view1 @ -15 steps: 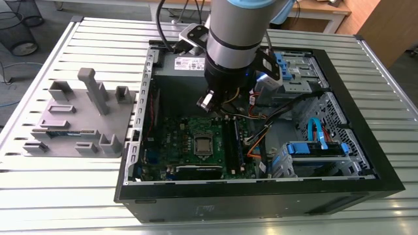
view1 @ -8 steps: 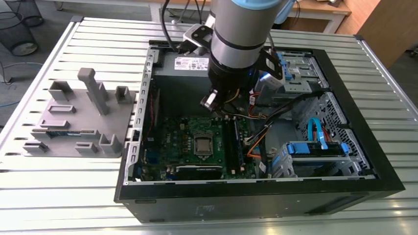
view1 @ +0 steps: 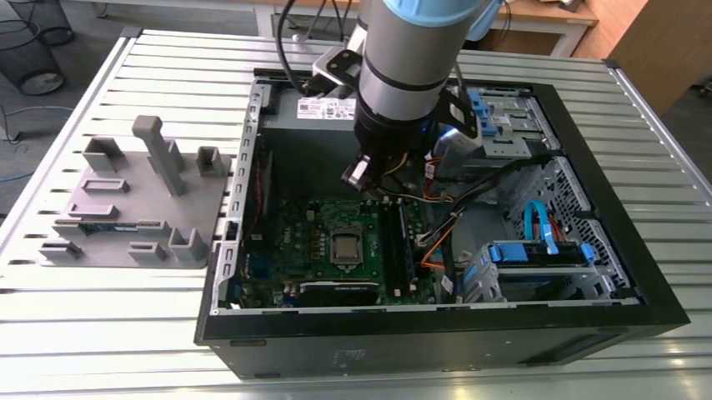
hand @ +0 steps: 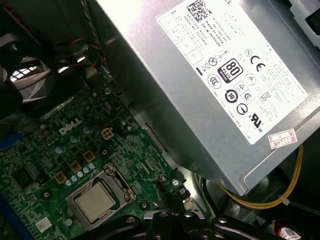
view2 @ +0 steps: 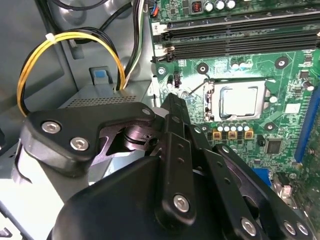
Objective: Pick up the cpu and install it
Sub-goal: 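Install the first cpu locking lever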
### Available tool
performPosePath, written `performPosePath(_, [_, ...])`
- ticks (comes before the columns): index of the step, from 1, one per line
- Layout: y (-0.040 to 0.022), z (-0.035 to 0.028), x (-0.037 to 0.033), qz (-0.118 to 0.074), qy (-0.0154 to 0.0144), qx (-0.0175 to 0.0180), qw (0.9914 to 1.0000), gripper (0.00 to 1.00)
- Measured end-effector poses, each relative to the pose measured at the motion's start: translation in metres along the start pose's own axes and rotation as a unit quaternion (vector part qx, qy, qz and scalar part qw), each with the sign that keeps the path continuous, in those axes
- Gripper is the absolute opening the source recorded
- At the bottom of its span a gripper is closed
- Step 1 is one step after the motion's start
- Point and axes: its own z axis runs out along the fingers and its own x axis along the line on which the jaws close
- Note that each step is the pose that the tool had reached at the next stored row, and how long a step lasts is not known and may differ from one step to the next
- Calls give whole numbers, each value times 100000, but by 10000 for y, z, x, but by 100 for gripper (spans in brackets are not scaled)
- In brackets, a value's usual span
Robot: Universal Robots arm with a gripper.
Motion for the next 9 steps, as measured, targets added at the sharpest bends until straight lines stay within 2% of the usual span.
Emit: performPosePath(9, [10,73,-15,-150,14,-8,100000,11])
